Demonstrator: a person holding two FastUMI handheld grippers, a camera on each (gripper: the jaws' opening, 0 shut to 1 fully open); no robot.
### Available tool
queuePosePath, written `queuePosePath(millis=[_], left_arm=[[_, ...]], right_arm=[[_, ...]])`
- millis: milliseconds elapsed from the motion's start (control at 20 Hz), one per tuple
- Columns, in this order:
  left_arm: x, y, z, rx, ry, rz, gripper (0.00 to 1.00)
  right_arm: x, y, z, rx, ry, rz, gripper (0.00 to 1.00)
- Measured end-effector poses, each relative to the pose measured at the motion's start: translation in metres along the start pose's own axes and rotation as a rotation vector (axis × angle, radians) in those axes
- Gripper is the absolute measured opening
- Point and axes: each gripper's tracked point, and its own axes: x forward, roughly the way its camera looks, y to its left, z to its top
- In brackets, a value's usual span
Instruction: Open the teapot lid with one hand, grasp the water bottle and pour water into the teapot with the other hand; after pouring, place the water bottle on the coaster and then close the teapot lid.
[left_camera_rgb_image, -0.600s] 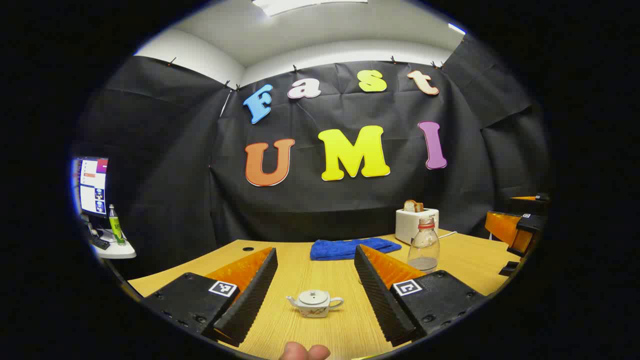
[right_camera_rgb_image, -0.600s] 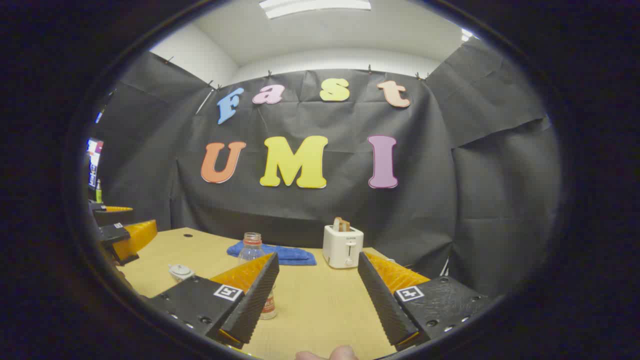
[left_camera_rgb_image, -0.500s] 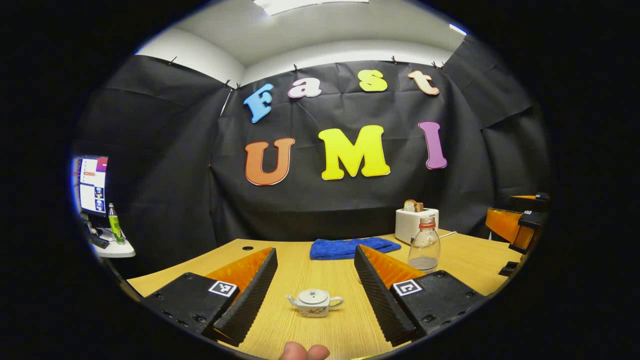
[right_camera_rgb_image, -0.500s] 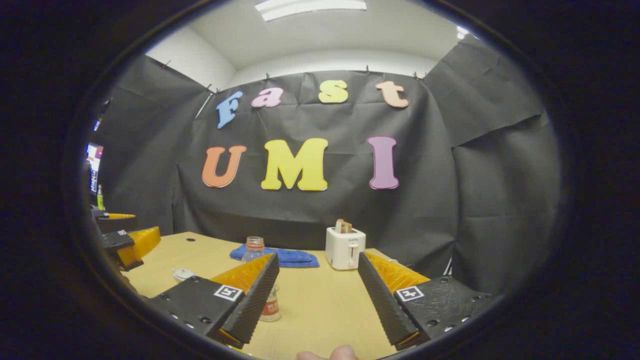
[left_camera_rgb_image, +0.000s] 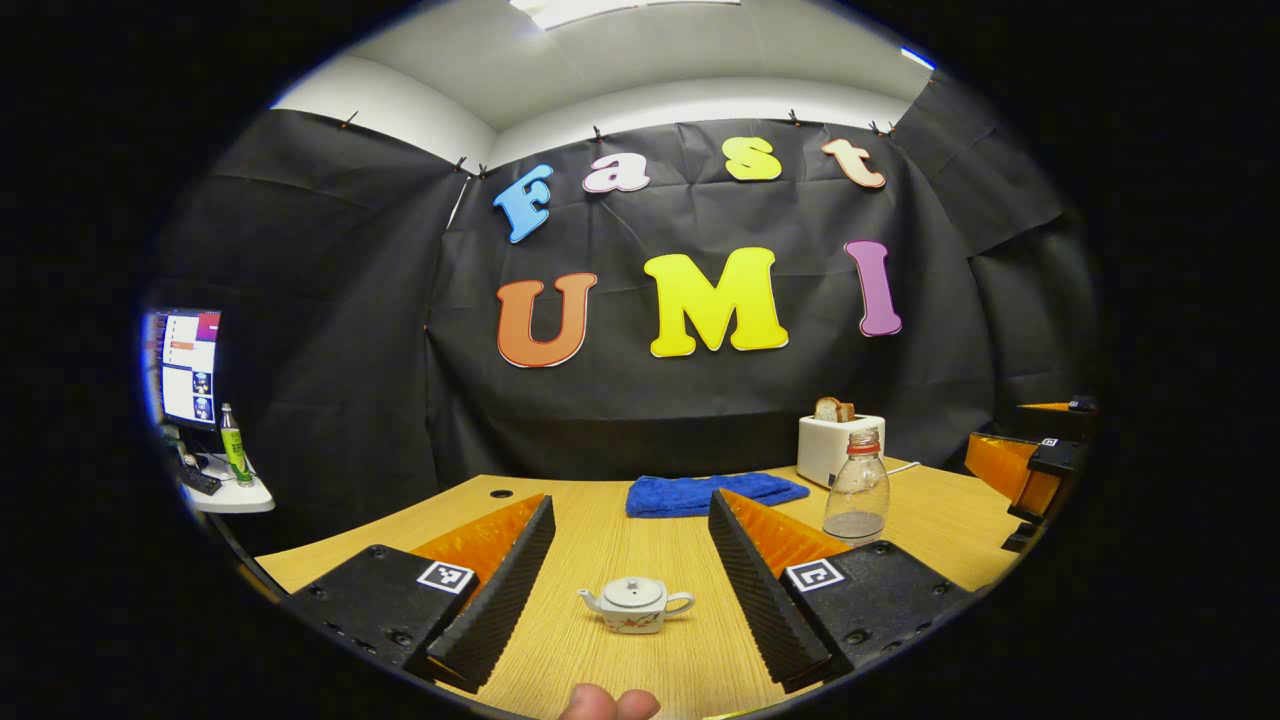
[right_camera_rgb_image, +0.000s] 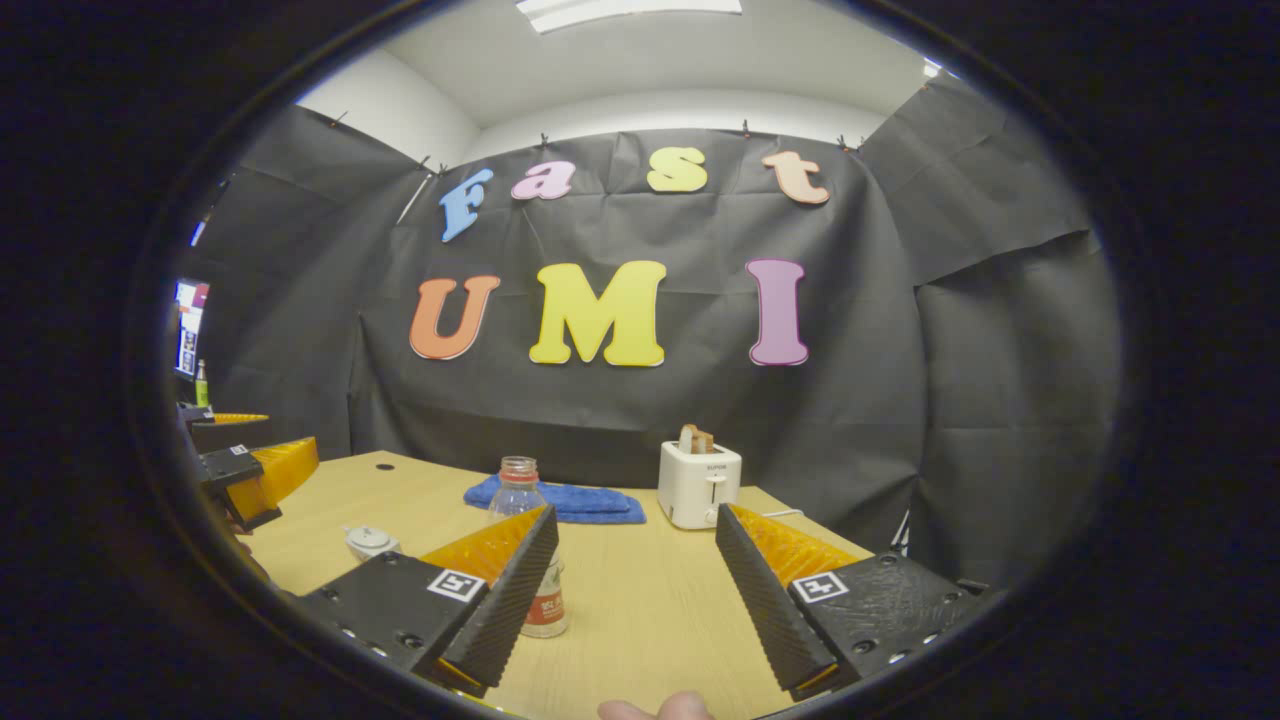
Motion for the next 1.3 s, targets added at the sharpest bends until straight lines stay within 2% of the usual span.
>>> queuePosePath(millis=[350,400,550,700,1000,1300], left_arm=[[0.001,0.002,0.001,-0.016,0.002,0.007,0.97],[0.000,0.002,-0.001,-0.022,0.006,0.007,1.00],[-0.001,0.001,-0.007,-0.019,0.030,0.006,0.97],[-0.002,-0.002,-0.021,-0.033,0.071,-0.010,0.97],[0.006,0.000,-0.061,-0.049,0.160,-0.021,0.97],[0.042,-0.002,-0.100,-0.073,0.254,-0.039,0.98]], right_arm=[[0.000,0.000,-0.009,0.003,0.025,-0.003,0.95],[0.001,0.002,-0.010,0.006,0.029,0.001,0.95],[0.001,0.002,-0.012,0.012,0.030,0.005,0.95],[0.002,0.002,-0.023,0.022,0.057,0.026,0.95],[0.003,-0.007,-0.058,0.052,0.134,0.023,0.95],[0.011,-0.024,-0.083,0.055,0.196,-0.012,0.97]])
